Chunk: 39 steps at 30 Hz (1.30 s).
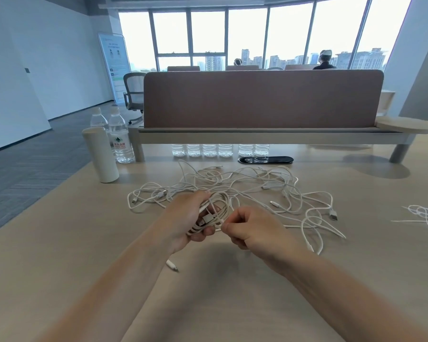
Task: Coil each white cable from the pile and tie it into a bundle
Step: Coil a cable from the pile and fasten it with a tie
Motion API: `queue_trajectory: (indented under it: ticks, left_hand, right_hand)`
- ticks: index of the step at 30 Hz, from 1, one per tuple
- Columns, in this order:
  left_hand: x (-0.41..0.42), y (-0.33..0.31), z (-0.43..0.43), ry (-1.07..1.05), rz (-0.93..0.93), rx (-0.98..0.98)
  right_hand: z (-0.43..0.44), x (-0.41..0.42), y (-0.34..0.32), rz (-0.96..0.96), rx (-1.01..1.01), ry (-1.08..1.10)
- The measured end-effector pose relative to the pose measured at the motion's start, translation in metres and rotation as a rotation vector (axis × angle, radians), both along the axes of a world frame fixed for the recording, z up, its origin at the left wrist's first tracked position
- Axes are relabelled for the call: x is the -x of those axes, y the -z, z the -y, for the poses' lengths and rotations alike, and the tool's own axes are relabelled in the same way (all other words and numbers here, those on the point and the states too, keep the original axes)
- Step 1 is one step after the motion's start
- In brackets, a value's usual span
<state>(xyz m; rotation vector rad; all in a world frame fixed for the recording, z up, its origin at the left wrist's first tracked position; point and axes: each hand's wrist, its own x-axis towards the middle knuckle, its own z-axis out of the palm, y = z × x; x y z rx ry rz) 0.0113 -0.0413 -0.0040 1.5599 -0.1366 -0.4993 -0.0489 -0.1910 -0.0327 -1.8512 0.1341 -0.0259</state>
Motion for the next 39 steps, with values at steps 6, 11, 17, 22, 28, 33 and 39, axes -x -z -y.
queue_trajectory:
  ticks: [6, 11, 17, 22, 28, 33, 39]
  left_hand:
    - [0.000, -0.003, -0.006, 0.136, -0.031, 0.061]
    - [0.009, -0.014, -0.010, 0.258, 0.016, 0.024]
    - [0.019, -0.023, -0.012, 0.375, 0.075, -0.048]
    - [0.019, -0.023, -0.011, 0.328, 0.079, -0.075]
    - [0.019, -0.020, -0.006, 0.323, 0.107, -0.081]
    - [0.012, -0.020, -0.010, 0.272, 0.077, -0.059]
    - [0.005, -0.019, -0.012, 0.224, 0.072, 0.000]
  right_hand:
    - [0.012, 0.004, -0.016, 0.005, 0.165, -0.197]
    - [0.028, 0.002, -0.023, -0.022, 0.194, -0.379]
    - [0.044, -0.006, -0.027, -0.161, 0.068, -0.562]
    - [0.048, -0.014, -0.026, -0.268, -0.084, -0.595]
    - [0.049, -0.018, -0.029, -0.363, -0.023, -0.662]
    - [0.050, -0.014, -0.028, -0.355, -0.052, -0.659]
    - [0.049, -0.012, -0.029, -0.326, -0.067, -0.642]
